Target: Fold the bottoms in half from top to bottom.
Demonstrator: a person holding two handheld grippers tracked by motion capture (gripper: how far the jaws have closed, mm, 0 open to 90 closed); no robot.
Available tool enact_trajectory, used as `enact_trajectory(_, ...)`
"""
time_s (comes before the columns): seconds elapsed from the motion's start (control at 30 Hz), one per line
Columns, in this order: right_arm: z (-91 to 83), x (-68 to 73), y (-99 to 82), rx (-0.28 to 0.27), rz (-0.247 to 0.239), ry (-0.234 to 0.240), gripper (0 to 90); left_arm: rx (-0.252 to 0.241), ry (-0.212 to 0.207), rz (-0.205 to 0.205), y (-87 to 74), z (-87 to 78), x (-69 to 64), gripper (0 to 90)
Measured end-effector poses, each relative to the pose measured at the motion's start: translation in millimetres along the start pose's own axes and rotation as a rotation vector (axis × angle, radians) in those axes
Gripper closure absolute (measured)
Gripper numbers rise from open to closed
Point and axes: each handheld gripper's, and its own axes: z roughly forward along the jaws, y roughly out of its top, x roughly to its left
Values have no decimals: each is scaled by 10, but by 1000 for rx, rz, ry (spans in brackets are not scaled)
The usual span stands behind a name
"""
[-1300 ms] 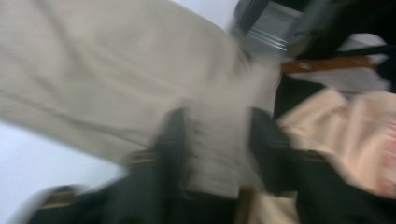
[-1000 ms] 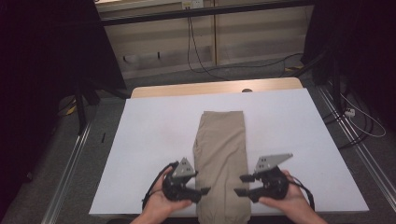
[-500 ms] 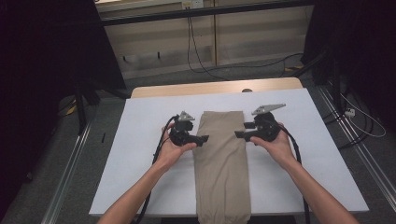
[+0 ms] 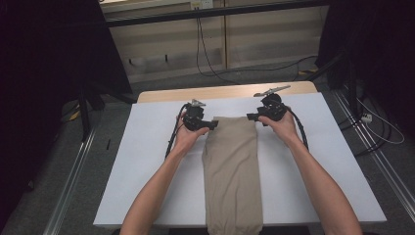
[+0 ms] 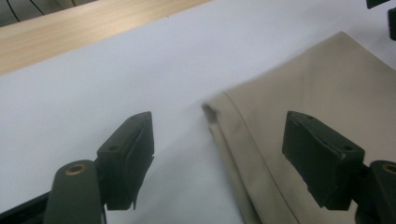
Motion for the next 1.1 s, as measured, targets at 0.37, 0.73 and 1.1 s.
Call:
enact_trajectory(0.37, 393, -61, -44, 41, 16, -10, 428, 42, 10, -35, 36, 343, 24, 334)
enact_trajectory(0.73, 395, 12, -29, 85, -13, 51, 890, 85, -122, -59, 48, 304, -63, 846)
enact_trajectory(1.1, -71, -37, 368, -107, 76, 15, 900, -96, -96, -98, 492, -115, -53, 867)
